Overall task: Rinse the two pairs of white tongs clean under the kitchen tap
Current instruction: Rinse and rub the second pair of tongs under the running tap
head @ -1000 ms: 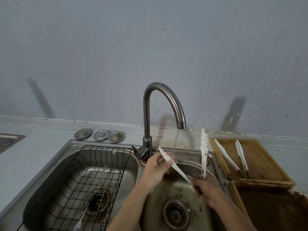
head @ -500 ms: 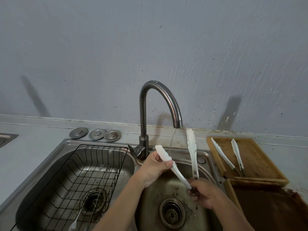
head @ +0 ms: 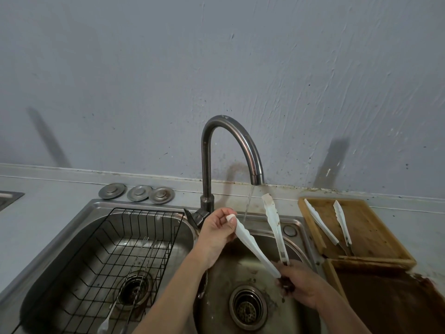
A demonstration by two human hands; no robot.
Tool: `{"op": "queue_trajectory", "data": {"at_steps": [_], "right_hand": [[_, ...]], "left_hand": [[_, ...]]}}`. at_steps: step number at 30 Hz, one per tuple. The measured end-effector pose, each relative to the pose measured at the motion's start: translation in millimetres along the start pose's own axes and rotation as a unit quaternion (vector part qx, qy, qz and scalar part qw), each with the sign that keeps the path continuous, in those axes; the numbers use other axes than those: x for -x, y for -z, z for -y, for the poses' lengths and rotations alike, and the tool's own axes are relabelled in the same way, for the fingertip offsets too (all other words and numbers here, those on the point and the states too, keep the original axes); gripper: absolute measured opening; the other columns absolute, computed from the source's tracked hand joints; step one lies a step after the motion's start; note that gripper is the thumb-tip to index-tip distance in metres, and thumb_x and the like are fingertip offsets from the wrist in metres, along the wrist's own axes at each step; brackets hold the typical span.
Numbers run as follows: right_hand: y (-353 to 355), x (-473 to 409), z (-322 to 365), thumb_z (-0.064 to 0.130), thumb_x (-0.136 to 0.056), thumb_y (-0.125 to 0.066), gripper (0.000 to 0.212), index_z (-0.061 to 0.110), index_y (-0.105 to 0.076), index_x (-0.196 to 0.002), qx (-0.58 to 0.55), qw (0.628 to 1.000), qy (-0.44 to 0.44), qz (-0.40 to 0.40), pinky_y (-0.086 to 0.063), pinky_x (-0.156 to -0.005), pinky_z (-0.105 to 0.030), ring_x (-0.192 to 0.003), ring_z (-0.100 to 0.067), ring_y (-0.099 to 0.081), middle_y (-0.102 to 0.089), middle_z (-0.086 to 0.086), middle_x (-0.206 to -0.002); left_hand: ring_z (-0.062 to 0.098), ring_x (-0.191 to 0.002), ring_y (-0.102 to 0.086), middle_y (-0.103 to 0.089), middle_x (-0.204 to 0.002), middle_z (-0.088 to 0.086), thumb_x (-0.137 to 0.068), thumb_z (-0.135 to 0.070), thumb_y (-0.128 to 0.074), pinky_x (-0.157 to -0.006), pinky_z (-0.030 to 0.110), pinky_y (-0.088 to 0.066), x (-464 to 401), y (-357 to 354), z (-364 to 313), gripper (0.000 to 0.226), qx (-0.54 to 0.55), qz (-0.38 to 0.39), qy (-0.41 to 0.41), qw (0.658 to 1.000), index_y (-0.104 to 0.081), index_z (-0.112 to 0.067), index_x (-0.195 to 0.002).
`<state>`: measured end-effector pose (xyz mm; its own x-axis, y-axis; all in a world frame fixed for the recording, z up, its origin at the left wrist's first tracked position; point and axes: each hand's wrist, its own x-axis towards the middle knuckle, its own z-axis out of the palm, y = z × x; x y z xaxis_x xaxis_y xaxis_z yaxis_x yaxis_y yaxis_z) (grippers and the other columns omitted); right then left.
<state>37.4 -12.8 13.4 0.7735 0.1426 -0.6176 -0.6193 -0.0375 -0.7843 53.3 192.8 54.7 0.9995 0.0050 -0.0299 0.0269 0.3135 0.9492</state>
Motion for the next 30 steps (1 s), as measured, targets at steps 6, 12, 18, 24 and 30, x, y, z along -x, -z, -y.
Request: {"op": "queue_trajectory", "data": {"at_steps": [6,12,18,24,30], "right_hand": [[10.2,11.3,16.5,0.019,-0.084,-0.059,0.017,0.003,-0.059,-0.090,-0.127,0.985,0.106,0.048,-0.049,-0.068,-0.032,-0.080,-0.025,-0.063,-0.058,-0.009,-0.070],[10.3,18.2,25.4,0.020,-0.079,-0.053,0.025,0.003,-0.070,-0.071,-0.352,0.922,0.136,0.086,-0.055,-0.083,-0.047,-0.073,-0.025,-0.073,-0.061,-0.007,-0.056],[1.7,23.2,35.0,0.020,-0.098,-0.033,0.032,0.000,-0.054,-0.084,-0.288,0.940,0.163,0.087,-0.045,-0.077,-0.037,-0.032,-0.013,-0.035,-0.034,0.002,-0.037],[-24.4,24.1,52.5,0.011,-0.099,-0.032,0.028,0.004,-0.058,-0.091,0.054,0.954,0.288,-0.063,-0.047,-0.064,-0.030,-0.046,-0.011,-0.041,-0.044,0.000,-0.049],[-59.5,5.7,44.1,0.012,-0.096,-0.040,0.022,0.010,-0.057,-0.083,0.266,0.904,0.327,-0.076,-0.035,-0.040,-0.014,-0.040,-0.002,-0.042,-0.052,0.002,-0.054]], "left_hand": [[0.026,-0.091,-0.057,-0.051,-0.082,0.006,-0.100,-0.011,-0.035,-0.090,0.044,-0.050,-3.5,12.8,11.0,0.028,-0.095,-0.043,0.032,0.994,-0.047,-0.015,-0.075],[0.020,-0.083,-0.050,-0.050,-0.079,0.003,-0.100,-0.016,-0.034,-0.079,0.032,-0.047,-1.6,17.8,19.3,0.026,-0.221,-0.032,0.028,0.974,-0.049,-0.014,-0.079],[0.016,-0.098,-0.058,-0.063,-0.103,0.002,-0.094,-0.020,-0.048,-0.084,0.027,-0.043,-6.5,16.8,28.1,0.019,-0.430,-0.067,0.053,0.899,-0.060,-0.012,-0.108],[0.019,-0.092,-0.067,-0.071,-0.097,0.008,-0.089,-0.004,-0.055,-0.075,0.016,-0.051,-5.1,-1.7,25.7,0.021,-0.230,-0.114,0.019,0.966,-0.067,-0.006,-0.107],[0.017,-0.063,-0.061,-0.067,-0.073,0.008,-0.094,-0.008,-0.046,-0.061,0.025,-0.050,5.7,-24.8,30.0,0.020,0.157,0.010,0.141,0.977,-0.064,-0.001,-0.102]]}}
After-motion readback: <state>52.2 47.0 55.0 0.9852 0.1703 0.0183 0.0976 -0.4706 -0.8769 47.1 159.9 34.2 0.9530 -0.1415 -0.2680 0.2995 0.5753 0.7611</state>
